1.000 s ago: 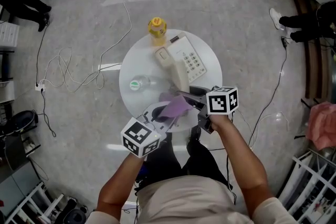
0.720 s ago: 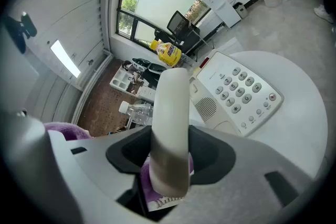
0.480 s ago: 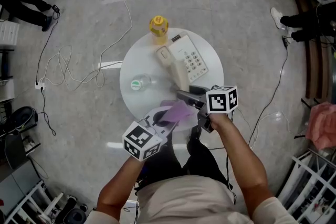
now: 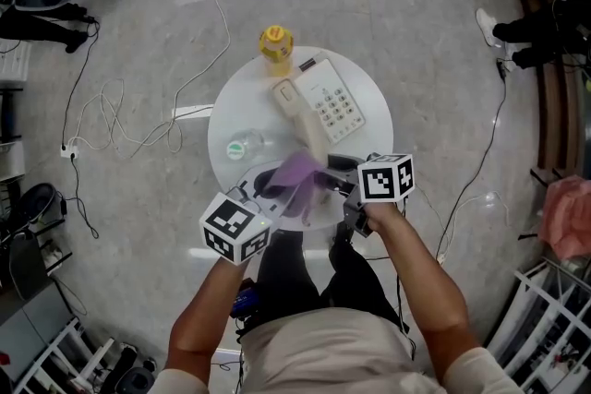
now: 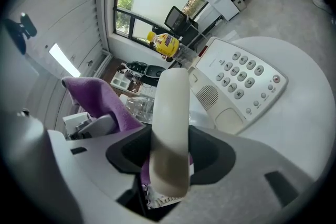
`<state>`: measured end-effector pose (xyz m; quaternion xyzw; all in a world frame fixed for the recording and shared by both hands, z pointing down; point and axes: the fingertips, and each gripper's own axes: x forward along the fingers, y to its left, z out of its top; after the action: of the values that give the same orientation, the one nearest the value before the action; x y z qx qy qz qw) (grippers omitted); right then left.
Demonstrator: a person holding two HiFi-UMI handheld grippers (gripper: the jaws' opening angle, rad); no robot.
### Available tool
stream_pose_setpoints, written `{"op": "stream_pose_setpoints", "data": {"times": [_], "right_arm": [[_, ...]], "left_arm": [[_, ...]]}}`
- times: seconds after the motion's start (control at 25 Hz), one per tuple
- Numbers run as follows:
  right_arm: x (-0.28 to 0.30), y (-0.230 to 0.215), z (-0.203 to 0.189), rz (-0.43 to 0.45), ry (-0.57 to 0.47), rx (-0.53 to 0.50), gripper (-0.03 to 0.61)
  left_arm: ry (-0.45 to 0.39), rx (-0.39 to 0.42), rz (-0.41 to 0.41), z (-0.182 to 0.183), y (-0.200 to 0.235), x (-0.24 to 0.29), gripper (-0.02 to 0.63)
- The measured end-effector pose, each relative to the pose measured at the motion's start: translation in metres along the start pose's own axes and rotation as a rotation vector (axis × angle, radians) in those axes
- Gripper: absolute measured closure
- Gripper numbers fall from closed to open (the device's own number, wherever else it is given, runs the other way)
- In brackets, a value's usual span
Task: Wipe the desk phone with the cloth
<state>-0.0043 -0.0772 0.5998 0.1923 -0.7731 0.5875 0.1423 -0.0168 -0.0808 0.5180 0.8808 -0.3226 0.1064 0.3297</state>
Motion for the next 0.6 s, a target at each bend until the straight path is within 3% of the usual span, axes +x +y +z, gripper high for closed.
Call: {"op": "stream_pose_setpoints", "data": {"times": [0.2, 0.6], "right_arm": [[-0.003, -0.01, -0.004, -0.002, -0.006, 0.043, 0.376], [-0.014, -0.025, 0.013, -0.018, -0.057, 0.101, 0.376]], "left_arm": [[0.015, -0.036, -0.026, -0.012, -0.009, 0.005, 0.578], [0.086, -0.053, -0.155, -0.04, -0.064, 0.023, 0.578]]}}
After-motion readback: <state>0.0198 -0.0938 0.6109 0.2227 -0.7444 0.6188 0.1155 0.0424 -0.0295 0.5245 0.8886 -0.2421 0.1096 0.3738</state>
